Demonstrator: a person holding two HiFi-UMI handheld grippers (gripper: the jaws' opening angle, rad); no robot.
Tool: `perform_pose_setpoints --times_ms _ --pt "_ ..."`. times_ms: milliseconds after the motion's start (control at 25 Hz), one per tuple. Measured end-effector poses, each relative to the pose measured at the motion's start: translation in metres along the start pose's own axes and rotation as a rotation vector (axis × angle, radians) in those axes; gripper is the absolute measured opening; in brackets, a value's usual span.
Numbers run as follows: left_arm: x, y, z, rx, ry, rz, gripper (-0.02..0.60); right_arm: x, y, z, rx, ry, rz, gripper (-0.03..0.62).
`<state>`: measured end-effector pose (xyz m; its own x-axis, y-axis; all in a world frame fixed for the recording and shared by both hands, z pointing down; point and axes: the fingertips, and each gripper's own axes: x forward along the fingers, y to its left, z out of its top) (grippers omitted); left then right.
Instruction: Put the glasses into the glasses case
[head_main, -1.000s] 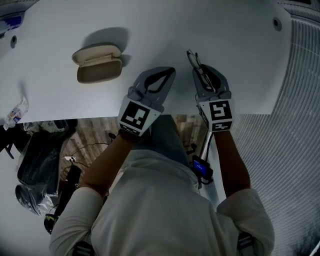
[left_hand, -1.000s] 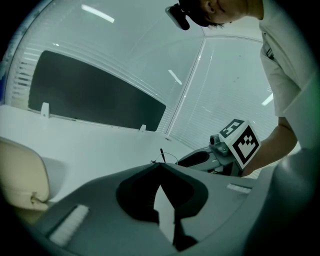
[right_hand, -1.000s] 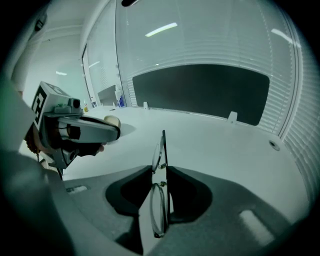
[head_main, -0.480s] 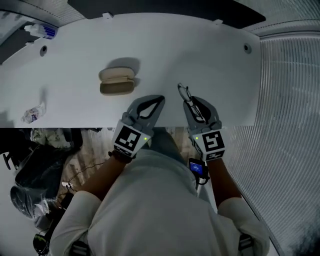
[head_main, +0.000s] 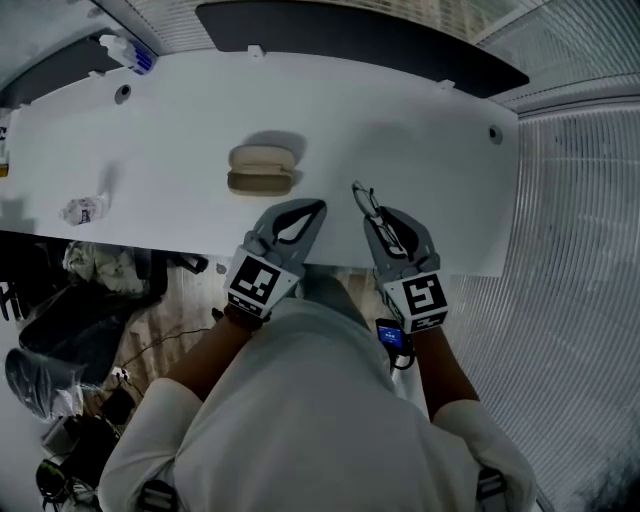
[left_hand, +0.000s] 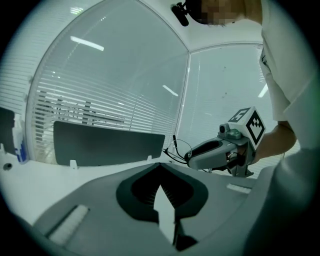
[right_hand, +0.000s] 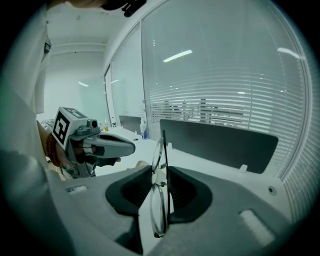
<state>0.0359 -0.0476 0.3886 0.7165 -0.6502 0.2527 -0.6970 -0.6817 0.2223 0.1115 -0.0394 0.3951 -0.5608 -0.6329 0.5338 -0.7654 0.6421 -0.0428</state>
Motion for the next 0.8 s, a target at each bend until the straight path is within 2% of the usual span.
perform_pose_setpoints --times_ms 120,400,600,800 --pt "-0.023 0.021 0.001 -0.012 -0.014 0.068 0.002 0.017 0.025 0.015 -0.04 -0.001 0.08 0.098" --pt "-0.094 0.07 -0.012 -0.068 -0.043 0.291 0.002 0.059 0.099 0.038 -0.144 -0.014 0.297 0.098" --pt "-0.119 0.086 -0.031 -0.081 -0.042 0.346 0.002 0.077 0.129 0.036 -0.211 -0.019 0.353 0.098" --pt "-0.11 0.092 -0.038 -0.076 -0.024 0.341 0.002 0.085 0.122 0.034 -0.253 -0.013 0.369 0.098"
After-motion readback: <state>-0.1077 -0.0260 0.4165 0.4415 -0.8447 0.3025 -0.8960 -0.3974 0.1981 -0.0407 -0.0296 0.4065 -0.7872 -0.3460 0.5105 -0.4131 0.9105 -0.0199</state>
